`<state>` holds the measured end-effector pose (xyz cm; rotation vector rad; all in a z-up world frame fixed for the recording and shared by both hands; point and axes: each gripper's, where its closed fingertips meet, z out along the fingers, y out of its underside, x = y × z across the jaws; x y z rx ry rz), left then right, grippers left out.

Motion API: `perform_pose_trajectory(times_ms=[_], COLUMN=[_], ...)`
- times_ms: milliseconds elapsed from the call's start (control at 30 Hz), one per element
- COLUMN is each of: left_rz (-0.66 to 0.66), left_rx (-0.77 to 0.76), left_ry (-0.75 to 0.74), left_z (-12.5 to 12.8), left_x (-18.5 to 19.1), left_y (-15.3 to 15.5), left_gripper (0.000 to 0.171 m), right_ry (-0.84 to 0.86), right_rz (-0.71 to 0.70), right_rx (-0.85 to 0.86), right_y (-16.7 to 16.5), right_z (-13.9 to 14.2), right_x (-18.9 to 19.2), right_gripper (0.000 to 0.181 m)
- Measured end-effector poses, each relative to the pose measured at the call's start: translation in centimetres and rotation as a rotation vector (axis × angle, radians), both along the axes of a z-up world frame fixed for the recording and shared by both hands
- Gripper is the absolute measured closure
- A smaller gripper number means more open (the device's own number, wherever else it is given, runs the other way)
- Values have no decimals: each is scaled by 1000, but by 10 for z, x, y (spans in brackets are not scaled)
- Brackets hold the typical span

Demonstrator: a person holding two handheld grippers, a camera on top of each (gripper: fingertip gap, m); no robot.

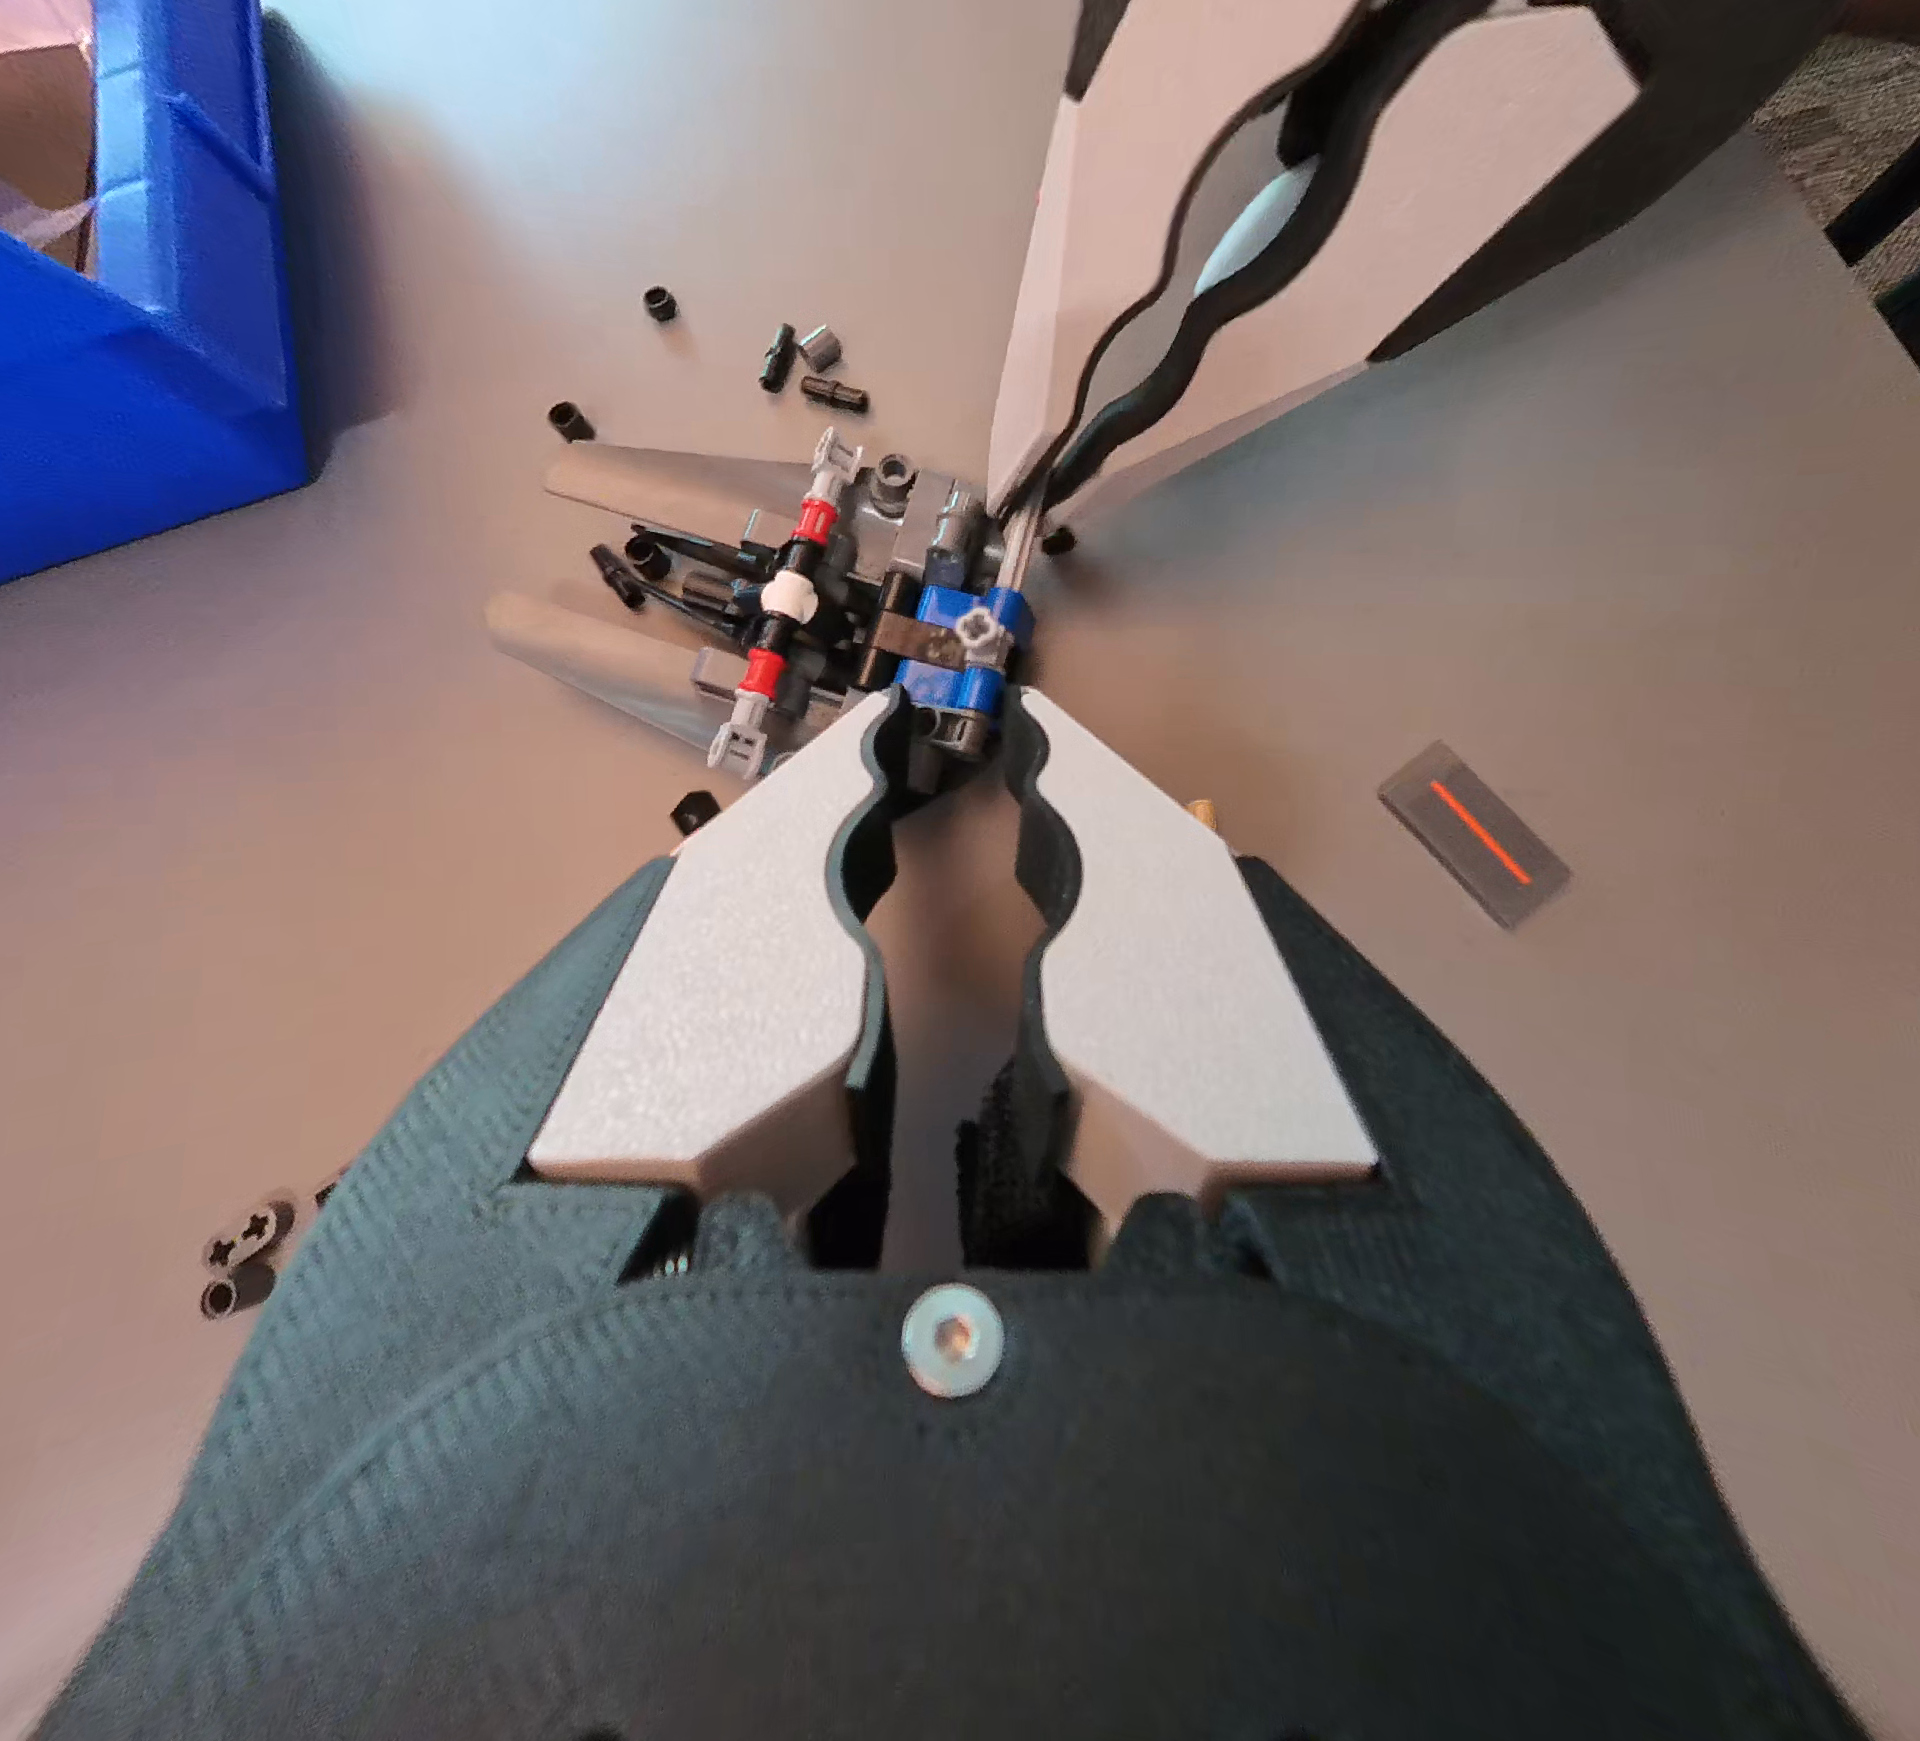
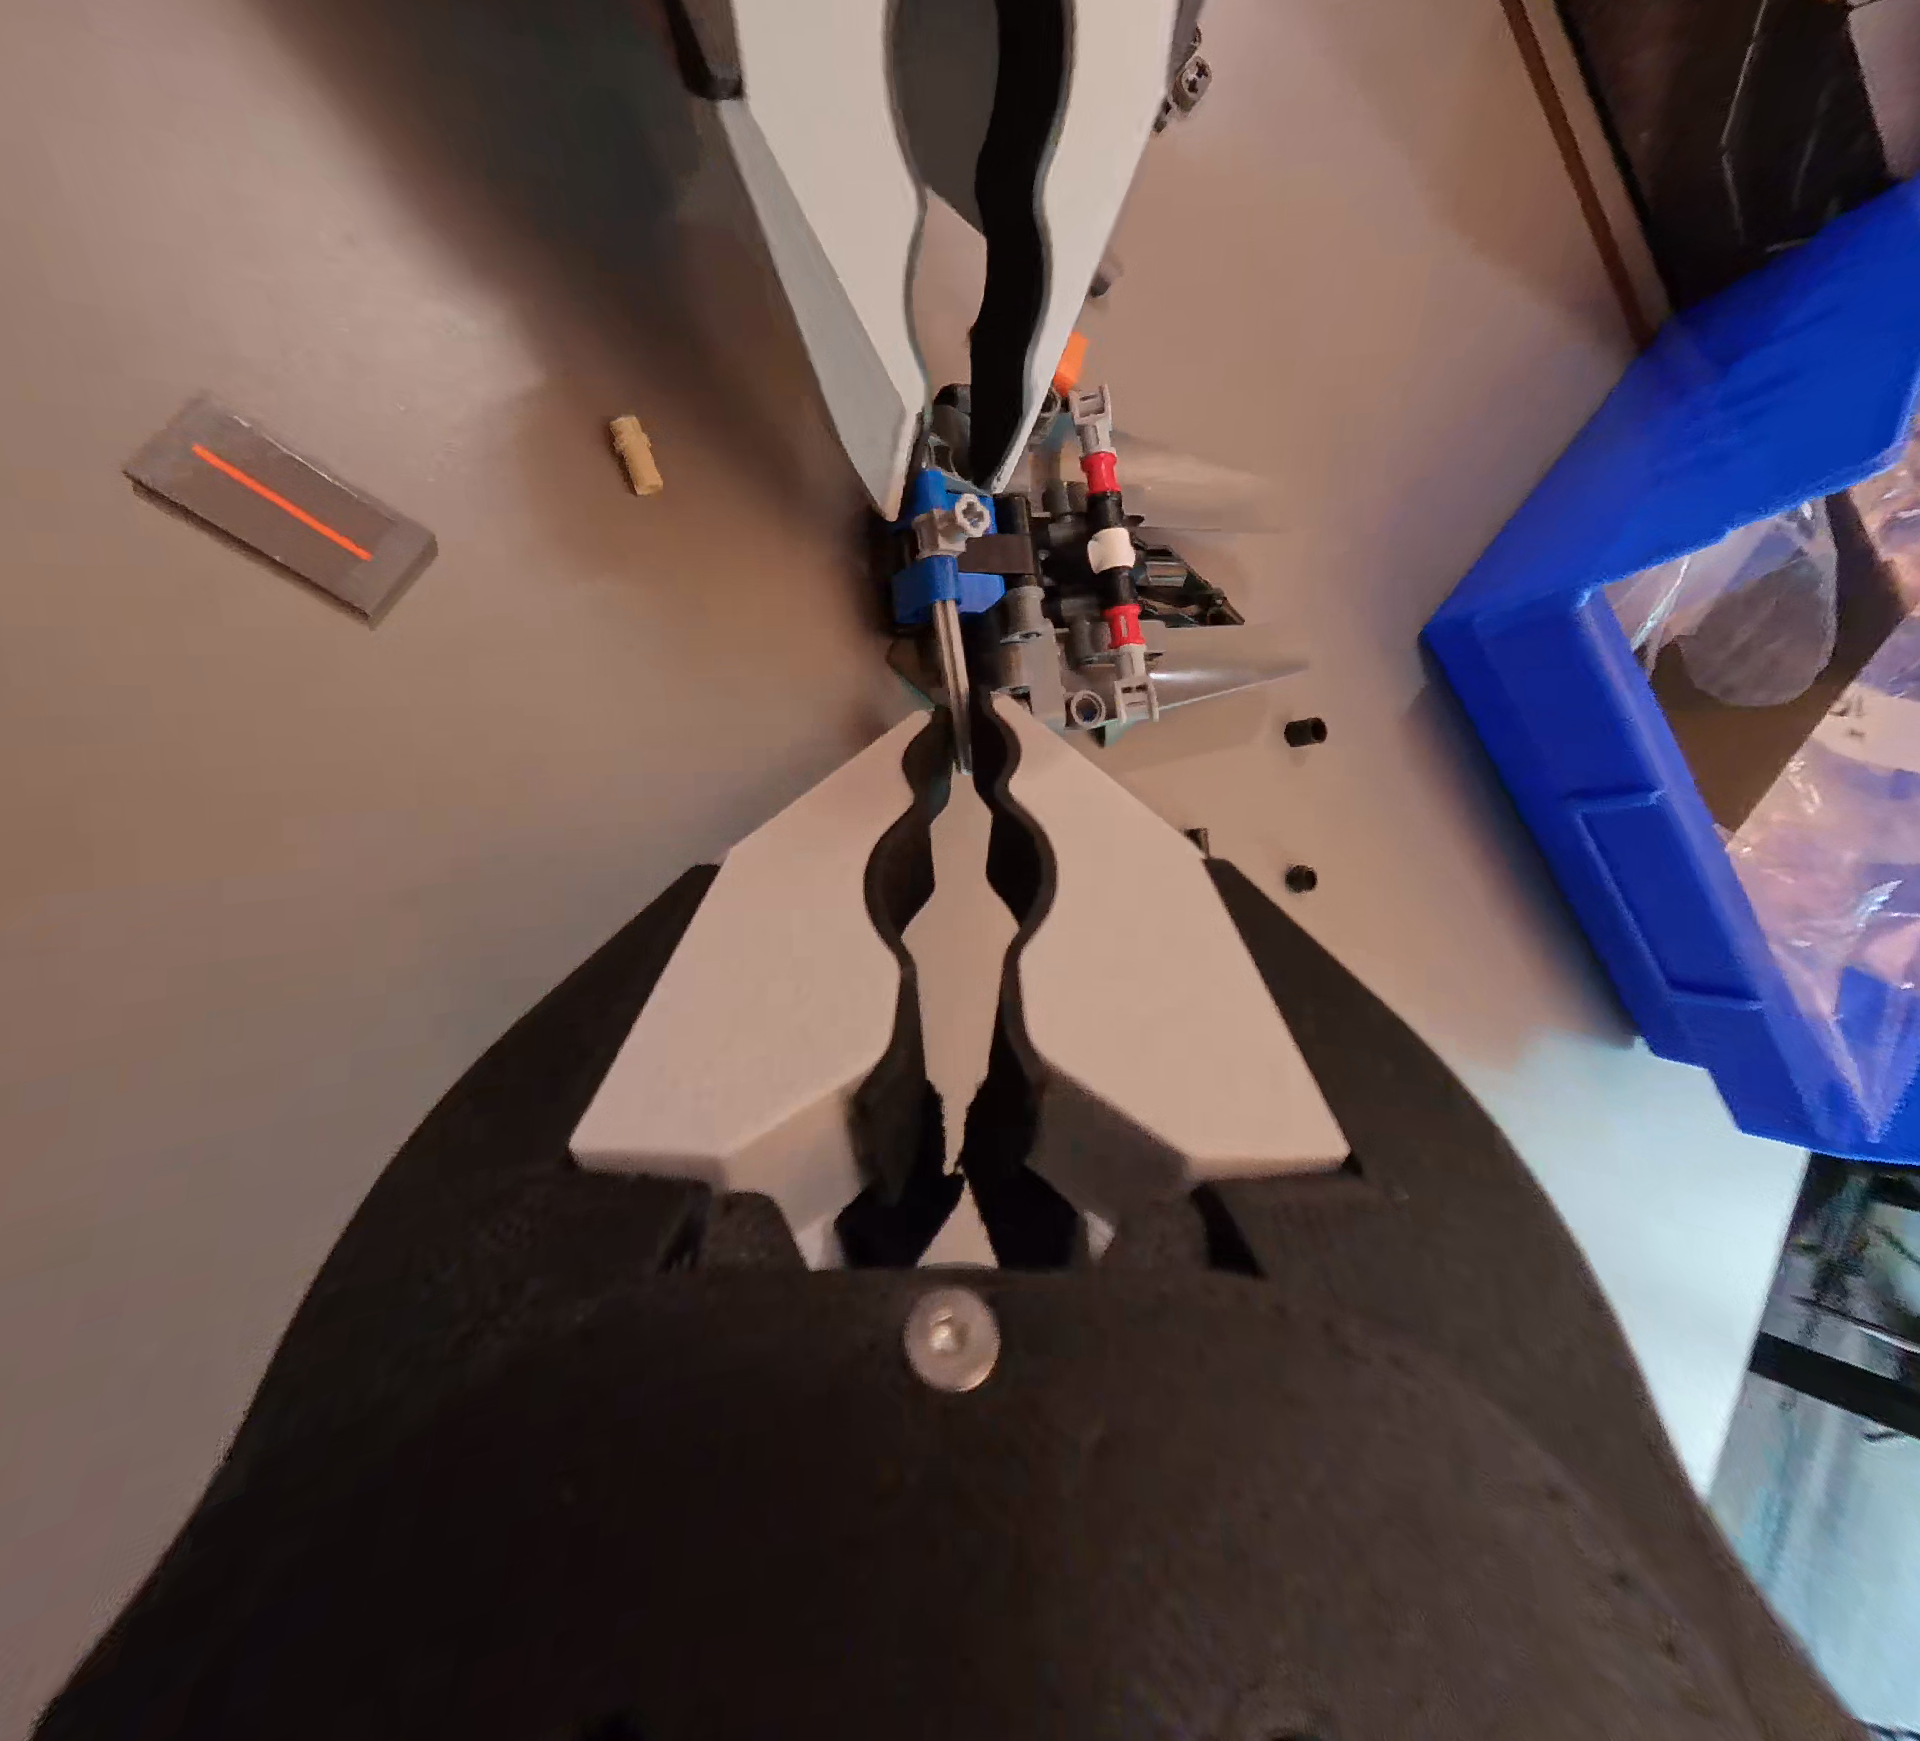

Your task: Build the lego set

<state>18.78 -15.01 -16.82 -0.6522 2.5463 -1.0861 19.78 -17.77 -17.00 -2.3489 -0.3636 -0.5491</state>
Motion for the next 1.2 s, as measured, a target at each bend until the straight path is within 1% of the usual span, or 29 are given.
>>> perform_pose_trajectory(times_ms=[67, 133, 300, 333, 400, 533, 600, 633, 700, 800, 900, 1033, 1200], left_rz=[3, 7, 1, -4, -11, -58, -83, -97, -97, -124, -140, -143, -126], left_rx=[5, -1, 31, 42, 66, 184, 249, 262, 296, 341, 336, 351, 347], left_ry=[-5, 0, -29, -36, -71, -175, -251, -264, -308, -361, -385, -415, -390], left_z=[0, 0, 1, 1, 3, 1, -1, -2, -1, -1, -2, -1, -1], left_x=[1, 1, 1, 0, -1, -1, 2, 2, 7, 9, 10, 12, 13], left_y=[1, 1, 3, 3, 7, 11, 13, 12, 15, 13, 8, 8, 7], left_gripper=[155, 155, 155, 152, 148, 149, 152, 151, 157, 158, 160, 162, 162], right_ry=[-45, -55, -5, 23, 56, 87, 95, 124, 129, 145, 152, 127, 11], right_rz=[11, 12, 26, 36, 48, 76, 98, 99, 110, 116, 126, 118, 88], right_rx=[-7, -7, 14, 21, 27, 21, 21, 27, 31, 34, 40, 44, 6], right_y=[1, 1, 2, 3, 3, 1, 0, 0, 1, 1, 1, 0, 0], right_z=[-1, -1, -1, -1, -1, -1, -1, -1, -1, -1, -1, 0, -1], right_x=[0, 1, 1, -1, 1, 4, 4, 4, 4, 6, 5, 7, 9], right_gripper=[181, 181, 180, 180, 180, 180, 180, 180, 180, 180, 180, 180, 180])
